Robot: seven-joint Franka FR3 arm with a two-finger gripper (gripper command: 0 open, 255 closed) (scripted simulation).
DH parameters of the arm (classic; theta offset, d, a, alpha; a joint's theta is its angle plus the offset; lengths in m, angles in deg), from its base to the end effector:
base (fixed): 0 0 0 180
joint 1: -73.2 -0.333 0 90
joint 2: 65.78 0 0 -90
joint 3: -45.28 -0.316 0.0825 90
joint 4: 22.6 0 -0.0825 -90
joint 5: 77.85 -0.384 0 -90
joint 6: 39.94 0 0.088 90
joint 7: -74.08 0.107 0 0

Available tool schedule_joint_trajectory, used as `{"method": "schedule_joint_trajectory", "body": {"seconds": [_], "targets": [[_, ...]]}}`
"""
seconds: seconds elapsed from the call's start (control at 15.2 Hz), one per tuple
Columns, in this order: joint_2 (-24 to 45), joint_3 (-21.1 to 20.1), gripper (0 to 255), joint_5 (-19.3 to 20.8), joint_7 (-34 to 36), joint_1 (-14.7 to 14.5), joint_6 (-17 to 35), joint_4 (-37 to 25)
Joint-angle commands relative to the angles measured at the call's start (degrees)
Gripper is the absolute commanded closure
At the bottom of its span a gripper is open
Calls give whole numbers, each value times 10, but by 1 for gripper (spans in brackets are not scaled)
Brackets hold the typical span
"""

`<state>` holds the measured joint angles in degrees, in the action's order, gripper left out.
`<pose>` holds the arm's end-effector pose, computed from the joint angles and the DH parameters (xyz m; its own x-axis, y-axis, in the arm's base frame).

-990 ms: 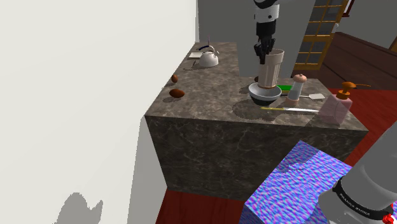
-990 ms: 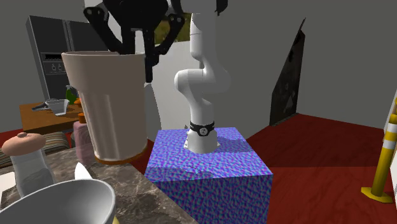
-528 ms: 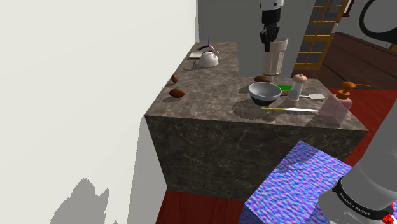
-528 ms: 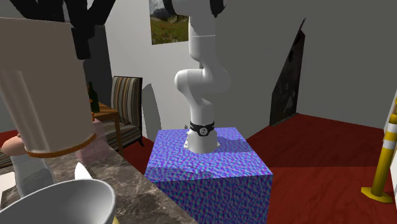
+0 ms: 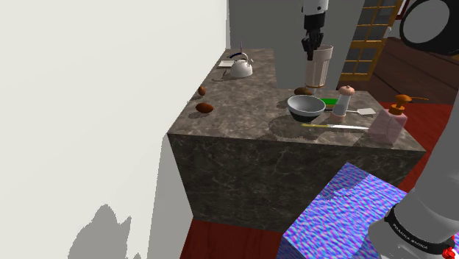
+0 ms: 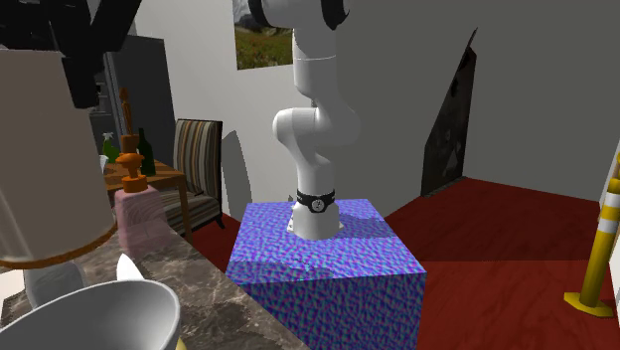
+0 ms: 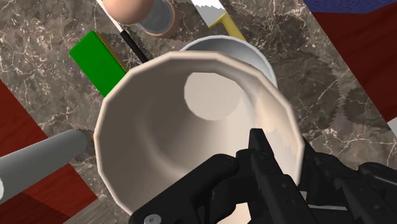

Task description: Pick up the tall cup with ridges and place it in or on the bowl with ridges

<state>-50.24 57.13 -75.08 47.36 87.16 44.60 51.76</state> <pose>0.5676 -0.2600 0.5873 0.9921 0.0149 -0.1245 0.0216 -0.9984 0.0529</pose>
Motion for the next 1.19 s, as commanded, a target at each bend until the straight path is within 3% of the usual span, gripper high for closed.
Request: {"method": "schedule_joint_trajectory", "body": {"seconds": [0.0, 1.12], "targets": [[-4, 0, 255, 1, 1, -1, 18, 21], [-17, -2, 255, 4, 14, -4, 154, 171]]}}
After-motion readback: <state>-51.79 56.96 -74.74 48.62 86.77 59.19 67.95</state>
